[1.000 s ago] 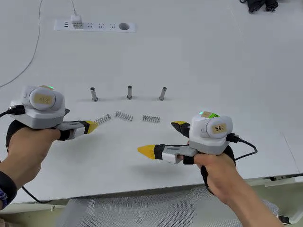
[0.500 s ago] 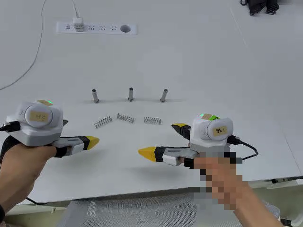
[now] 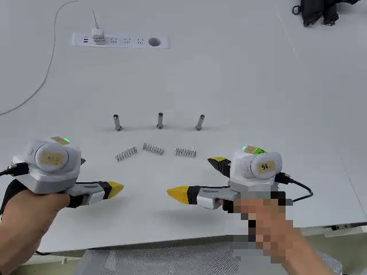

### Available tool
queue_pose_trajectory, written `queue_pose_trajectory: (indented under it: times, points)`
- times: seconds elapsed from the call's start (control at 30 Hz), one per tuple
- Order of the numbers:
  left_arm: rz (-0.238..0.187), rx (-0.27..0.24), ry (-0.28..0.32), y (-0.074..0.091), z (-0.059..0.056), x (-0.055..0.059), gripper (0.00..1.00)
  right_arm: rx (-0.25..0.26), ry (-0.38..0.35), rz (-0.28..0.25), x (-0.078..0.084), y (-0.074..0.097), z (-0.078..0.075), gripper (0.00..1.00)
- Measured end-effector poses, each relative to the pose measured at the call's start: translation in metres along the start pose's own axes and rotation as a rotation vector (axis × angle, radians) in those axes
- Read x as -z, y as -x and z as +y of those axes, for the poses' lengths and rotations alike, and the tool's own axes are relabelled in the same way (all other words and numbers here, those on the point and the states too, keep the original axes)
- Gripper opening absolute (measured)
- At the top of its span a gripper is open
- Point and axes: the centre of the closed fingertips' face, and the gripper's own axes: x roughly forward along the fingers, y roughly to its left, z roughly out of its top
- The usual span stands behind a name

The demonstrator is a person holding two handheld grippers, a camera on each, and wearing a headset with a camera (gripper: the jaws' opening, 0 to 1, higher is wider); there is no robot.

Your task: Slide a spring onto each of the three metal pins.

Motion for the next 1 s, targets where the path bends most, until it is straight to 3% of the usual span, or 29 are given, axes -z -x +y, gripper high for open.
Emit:
queue_pose_trajectory:
  times: [0.57,1.0]
  points:
    - [0.03,0.027,-0.087,-0.012,-0.01,-0.002,0.69,0.0,-0.001,0.01,0.004,0.0,0.001,0.88]
    - [0.036,0.044,-0.117,-0.024,-0.01,-0.009,0.66,0.007,0.001,0.014,0.006,0.002,0.0,0.88]
